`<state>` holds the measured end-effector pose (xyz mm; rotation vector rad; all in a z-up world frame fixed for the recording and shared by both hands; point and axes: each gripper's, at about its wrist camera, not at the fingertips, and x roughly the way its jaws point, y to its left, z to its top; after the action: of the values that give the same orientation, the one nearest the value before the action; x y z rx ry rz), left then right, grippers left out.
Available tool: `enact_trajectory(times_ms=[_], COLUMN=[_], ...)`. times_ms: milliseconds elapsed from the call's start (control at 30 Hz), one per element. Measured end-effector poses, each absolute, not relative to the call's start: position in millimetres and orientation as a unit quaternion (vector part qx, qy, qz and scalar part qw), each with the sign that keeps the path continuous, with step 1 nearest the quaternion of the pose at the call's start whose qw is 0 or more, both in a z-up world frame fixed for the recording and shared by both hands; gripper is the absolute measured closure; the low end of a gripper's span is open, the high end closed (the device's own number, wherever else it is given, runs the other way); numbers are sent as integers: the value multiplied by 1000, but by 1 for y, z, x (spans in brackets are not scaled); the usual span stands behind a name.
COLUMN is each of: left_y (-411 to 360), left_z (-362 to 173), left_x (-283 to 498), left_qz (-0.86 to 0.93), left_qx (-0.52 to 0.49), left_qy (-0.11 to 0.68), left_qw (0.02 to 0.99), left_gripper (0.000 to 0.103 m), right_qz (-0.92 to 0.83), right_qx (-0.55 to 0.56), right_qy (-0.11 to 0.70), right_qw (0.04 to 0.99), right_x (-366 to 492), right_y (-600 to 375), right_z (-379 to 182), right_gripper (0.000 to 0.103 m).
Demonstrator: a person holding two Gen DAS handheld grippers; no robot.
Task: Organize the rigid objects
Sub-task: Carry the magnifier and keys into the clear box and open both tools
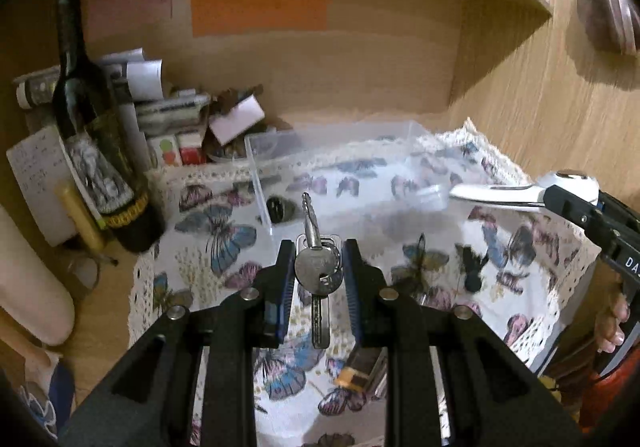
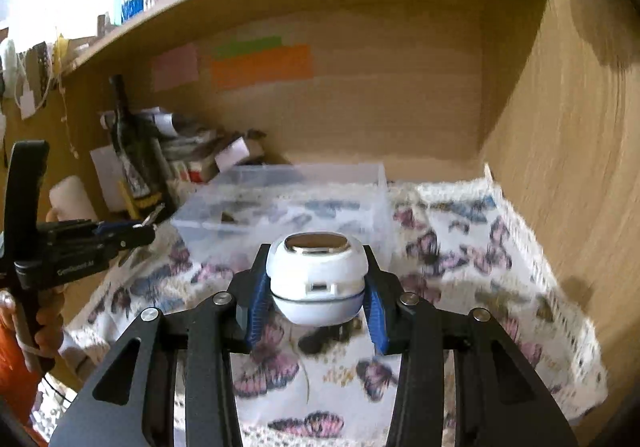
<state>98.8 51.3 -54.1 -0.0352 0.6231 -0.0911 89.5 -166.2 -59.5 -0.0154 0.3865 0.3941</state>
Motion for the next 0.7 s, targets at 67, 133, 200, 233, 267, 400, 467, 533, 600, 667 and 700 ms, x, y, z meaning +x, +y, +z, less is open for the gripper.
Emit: enact_trajectory(times_ms=[67, 133, 200, 233, 267, 400, 467, 533, 600, 667, 700], left_y=[51, 51, 52, 52, 52, 51, 51, 52, 53, 54, 53], left_z=[-45, -37, -30, -28, -26, -24, -28, -33, -41, -49, -54], left_x=[103, 107, 113, 116, 119, 139, 151, 163, 177, 191, 197], left_qz=[-42, -42, -43, -42, -40, -39, -37, -39, -43, -42, -43], left_qx=[-17, -17, -20, -20, -19, -15, -14, -14, -18, -18, -17], left_qy=[296, 287, 281, 279, 276, 279, 288, 298, 312, 328, 337], left_qw=[954, 957, 958, 959, 960, 959, 957, 954, 949, 943, 940], left_gripper=[80, 80, 80, 80, 80, 80, 80, 80, 80, 80, 80], right_qz=[194, 199, 204, 204, 205, 223, 230, 234, 240, 244, 246], right_qx=[-13, -14, -15, -17, -19, -22, -26, -33, -39, -43, -45], right_qy=[175, 165, 158, 155, 152, 165, 183, 200, 219, 238, 247], right_qw=[965, 966, 966, 966, 967, 961, 955, 951, 945, 939, 936], right_x=[93, 98, 103, 107, 110, 134, 149, 164, 178, 194, 200], right_y=[-164, -162, -159, -157, -155, -144, -137, -129, -123, -118, -116], right_z=[-49, -39, -32, -29, -27, -27, -32, -39, -46, -54, -57], right_gripper=[66, 66, 66, 66, 66, 66, 66, 66, 66, 66, 66])
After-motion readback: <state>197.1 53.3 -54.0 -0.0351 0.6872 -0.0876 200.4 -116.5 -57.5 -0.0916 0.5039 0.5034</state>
